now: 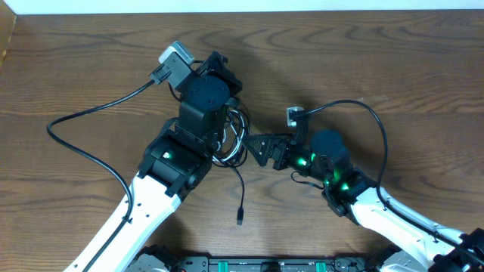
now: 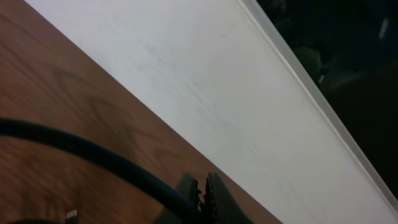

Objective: Untangle cables

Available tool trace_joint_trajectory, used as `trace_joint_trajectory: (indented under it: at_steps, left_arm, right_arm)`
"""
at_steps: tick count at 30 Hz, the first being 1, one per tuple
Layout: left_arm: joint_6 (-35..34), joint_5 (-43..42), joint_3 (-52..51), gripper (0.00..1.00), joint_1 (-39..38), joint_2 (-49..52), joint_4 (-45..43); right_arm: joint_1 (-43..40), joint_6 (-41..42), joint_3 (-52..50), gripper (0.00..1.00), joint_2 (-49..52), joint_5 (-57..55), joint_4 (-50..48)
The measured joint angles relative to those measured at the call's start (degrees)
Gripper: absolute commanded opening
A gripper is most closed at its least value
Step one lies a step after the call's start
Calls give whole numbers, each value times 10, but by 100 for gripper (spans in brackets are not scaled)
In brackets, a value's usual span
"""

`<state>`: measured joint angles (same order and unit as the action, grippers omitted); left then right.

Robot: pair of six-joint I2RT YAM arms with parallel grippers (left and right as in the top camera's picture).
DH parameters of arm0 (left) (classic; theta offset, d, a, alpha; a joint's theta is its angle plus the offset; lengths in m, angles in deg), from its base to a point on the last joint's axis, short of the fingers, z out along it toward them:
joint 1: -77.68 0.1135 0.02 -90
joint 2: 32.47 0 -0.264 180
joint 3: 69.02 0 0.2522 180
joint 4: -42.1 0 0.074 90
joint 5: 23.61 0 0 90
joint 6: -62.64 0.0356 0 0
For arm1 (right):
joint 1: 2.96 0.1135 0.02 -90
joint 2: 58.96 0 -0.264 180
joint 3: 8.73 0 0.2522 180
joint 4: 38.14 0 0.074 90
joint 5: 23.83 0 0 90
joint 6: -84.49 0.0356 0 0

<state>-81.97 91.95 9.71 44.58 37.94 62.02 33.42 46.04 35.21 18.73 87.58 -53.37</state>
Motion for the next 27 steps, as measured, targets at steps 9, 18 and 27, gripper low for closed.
trace_joint_trajectory:
  at_steps: [9, 18, 27]
  left_arm:
    - [-13, -32, 0, 8, 0, 0, 0]
    - [-22, -48, 0, 8, -14, 0, -3]
    - [-22, -49, 0, 8, -40, 0, -18]
  right_arm:
    - [6, 43, 0, 84, 47, -31, -32]
    - [6, 51, 0, 83, 54, -30, -73]
    - [29, 53, 0, 73, 54, -36, -72]
